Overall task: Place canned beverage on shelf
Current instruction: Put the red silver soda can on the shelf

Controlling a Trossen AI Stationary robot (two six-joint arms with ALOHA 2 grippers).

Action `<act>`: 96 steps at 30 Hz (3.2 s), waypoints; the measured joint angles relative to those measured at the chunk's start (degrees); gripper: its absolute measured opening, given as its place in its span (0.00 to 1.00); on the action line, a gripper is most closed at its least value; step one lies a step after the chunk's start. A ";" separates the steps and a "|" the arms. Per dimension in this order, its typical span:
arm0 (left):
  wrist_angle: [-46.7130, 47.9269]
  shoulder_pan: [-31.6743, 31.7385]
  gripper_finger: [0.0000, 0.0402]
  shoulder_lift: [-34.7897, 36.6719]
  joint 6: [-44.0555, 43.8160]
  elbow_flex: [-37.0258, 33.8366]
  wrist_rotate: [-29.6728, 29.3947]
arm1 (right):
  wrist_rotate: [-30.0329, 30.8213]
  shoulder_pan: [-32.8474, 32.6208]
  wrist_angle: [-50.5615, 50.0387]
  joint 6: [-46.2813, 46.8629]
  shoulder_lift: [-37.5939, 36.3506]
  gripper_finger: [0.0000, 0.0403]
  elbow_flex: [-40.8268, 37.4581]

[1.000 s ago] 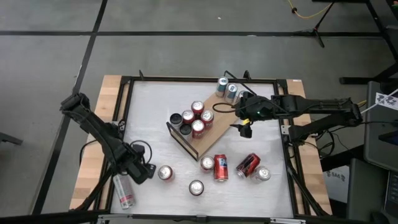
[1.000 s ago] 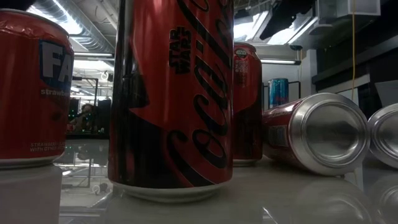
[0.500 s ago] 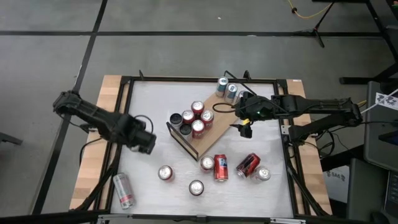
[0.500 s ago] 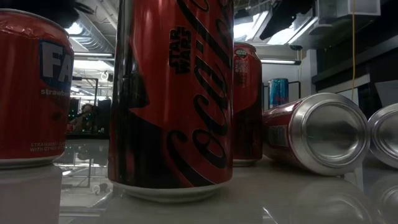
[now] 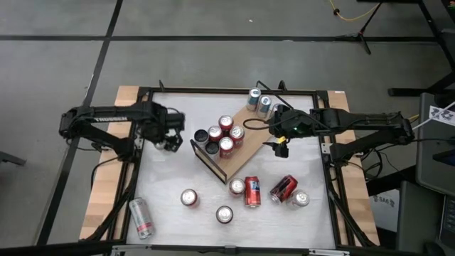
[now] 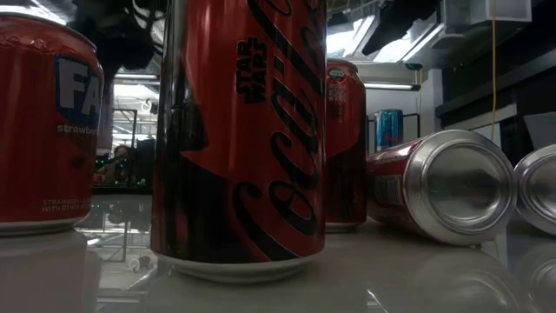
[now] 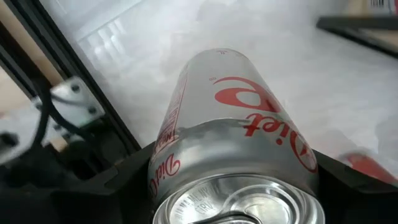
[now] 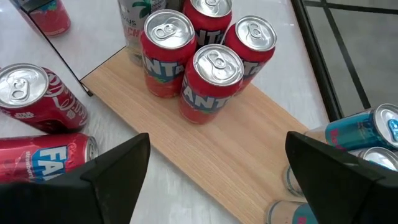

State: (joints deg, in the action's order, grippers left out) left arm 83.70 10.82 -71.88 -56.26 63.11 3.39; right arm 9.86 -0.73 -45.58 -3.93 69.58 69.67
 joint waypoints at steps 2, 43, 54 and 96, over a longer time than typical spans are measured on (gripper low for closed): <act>-0.45 3.77 0.72 -0.17 3.80 0.02 -0.02 | 0.01 0.02 0.03 -0.64 0.00 0.90 0.00; -4.18 30.03 0.72 -55.41 53.80 63.28 -2.62 | -0.02 0.06 2.62 -3.04 0.00 0.90 0.04; -1.18 26.00 0.72 -58.09 53.95 65.48 -4.48 | -0.44 4.85 2.62 -3.05 0.02 0.90 0.04; -2.81 22.85 0.77 -61.04 53.60 64.76 -5.88 | -0.45 6.03 2.58 -3.03 0.03 0.90 0.04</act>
State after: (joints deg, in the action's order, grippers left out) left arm 80.89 33.67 -132.92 -2.65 127.87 -2.49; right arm 9.41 5.30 -43.00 -6.96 69.61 69.71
